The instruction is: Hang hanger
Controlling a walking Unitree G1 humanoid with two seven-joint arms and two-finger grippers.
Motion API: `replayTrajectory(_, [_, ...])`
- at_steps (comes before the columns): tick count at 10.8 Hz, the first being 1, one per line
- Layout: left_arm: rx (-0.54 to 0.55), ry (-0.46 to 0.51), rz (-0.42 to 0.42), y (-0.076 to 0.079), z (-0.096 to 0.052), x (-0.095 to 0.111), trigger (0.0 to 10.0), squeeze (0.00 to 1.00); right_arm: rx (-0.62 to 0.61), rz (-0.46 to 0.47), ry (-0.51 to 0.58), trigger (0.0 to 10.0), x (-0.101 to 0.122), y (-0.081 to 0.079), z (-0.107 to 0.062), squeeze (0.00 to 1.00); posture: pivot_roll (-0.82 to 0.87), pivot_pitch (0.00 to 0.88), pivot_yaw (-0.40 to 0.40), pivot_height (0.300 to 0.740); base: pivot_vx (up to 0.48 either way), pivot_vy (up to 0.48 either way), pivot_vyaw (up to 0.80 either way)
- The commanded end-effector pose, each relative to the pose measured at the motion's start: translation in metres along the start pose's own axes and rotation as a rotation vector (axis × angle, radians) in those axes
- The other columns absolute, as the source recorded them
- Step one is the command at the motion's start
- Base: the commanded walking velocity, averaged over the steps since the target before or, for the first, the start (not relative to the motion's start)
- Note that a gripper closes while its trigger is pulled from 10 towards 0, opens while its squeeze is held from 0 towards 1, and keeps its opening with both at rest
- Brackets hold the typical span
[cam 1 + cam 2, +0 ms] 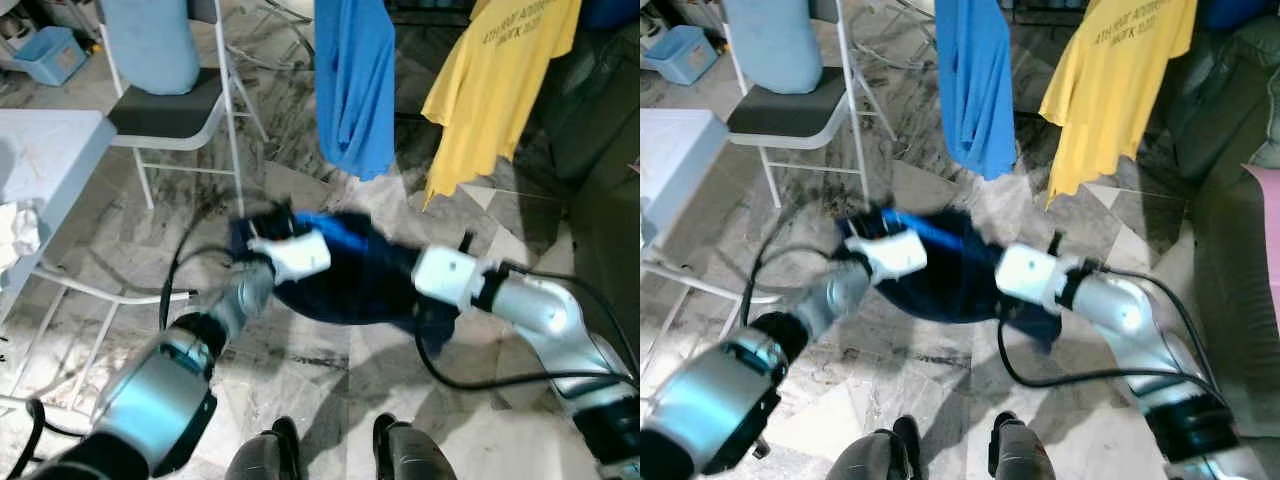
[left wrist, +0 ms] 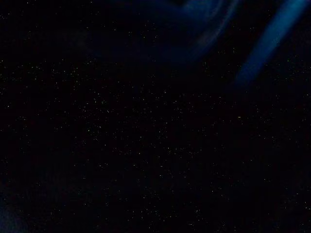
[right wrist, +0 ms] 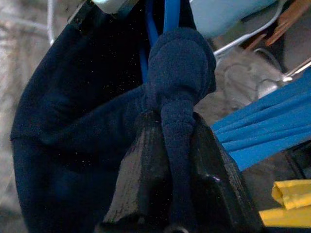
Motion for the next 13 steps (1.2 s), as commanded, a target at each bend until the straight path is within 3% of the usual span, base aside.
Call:
replayTrajectory(1, [0.007,-0.075,-0.004,-0.002,-0.006,-0.022,10.0,0.00,-0.084,-0.030,0.075,0.0,0.023,0.018,-0.001,0.00,-0.28,0.251,0.152,0.740,0.000,0.000,0.00])
replayTrajectory(3, [0.017,-0.072,-0.025,-0.005,-0.005,-0.019,10.0,0.00,-0.115,-0.016,0.053,0.0,0.025,0.019,-0.002,0.00,-0.28,0.253,0.160,0.740,0.000,0.000,0.00])
replayTrajectory(4, [0.036,-0.066,-0.076,-0.009,-0.004,-0.017,10.0,0.00,-0.125,0.002,0.007,0.0,0.016,0.019,-0.002,0.00,-0.28,0.253,0.161,0.740,0.000,0.000,0.00])
replayTrajectory(5, [-0.004,-0.070,-0.218,-0.001,-0.004,-0.016,10.0,0.00,-0.196,0.085,-0.084,0.0,-0.004,0.025,0.001,0.00,-0.28,0.251,0.160,0.740,0.000,0.000,0.00])
replayTrajectory(6, [-0.038,-0.085,-0.332,0.007,-0.006,-0.019,10.0,0.00,-0.222,0.106,-0.124,0.0,-0.011,0.027,0.003,0.00,-0.28,0.250,0.160,0.740,0.000,0.000,0.00])
replayTrajectory(7, [-0.114,-0.049,-0.393,0.024,-0.011,-0.015,10.0,0.00,-0.293,0.205,-0.161,0.0,-0.020,0.031,0.006,0.00,-0.28,0.249,0.156,0.740,0.000,0.000,0.00])
replayTrajectory(9, [-0.207,0.013,-0.469,0.044,-0.018,-0.007,10.0,0.00,-0.369,0.351,-0.204,0.0,-0.028,0.027,0.012,0.00,-0.27,0.251,0.151,0.740,0.000,0.000,0.00])
replayTrajectory(10, [-0.282,0.078,-0.569,0.055,-0.023,0.005,10.0,0.00,-0.445,0.466,-0.256,0.0,-0.040,0.027,0.012,0.00,-0.26,0.251,0.150,0.740,0.000,0.000,0.00])
replayTrajectory(11, [-0.313,0.129,-0.605,0.058,-0.026,0.014,10.0,0.00,-0.483,0.528,-0.281,0.0,-0.047,0.026,0.011,0.00,-0.26,0.249,0.148,0.740,0.000,0.000,0.00])
replayTrajectory(13, [-0.207,0.116,-0.758,0.041,-0.021,0.010,10.0,0.00,-0.493,0.593,-0.297,0.0,-0.054,0.017,0.009,0.00,-0.24,0.239,0.138,0.740,0.000,0.000,0.00])
Point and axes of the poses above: a point about 5 cm out from each wrist's last joint towards the gripper, its own z axis pointing out of the wrist towards the gripper, its own x axis along the axis of the wrist's last joint, y = z × x, the point moved 6 cm from there along z, pointing out of the wrist towards the gripper, and after that the axes turned 11 degrees about -z, right-handed, at the moved point
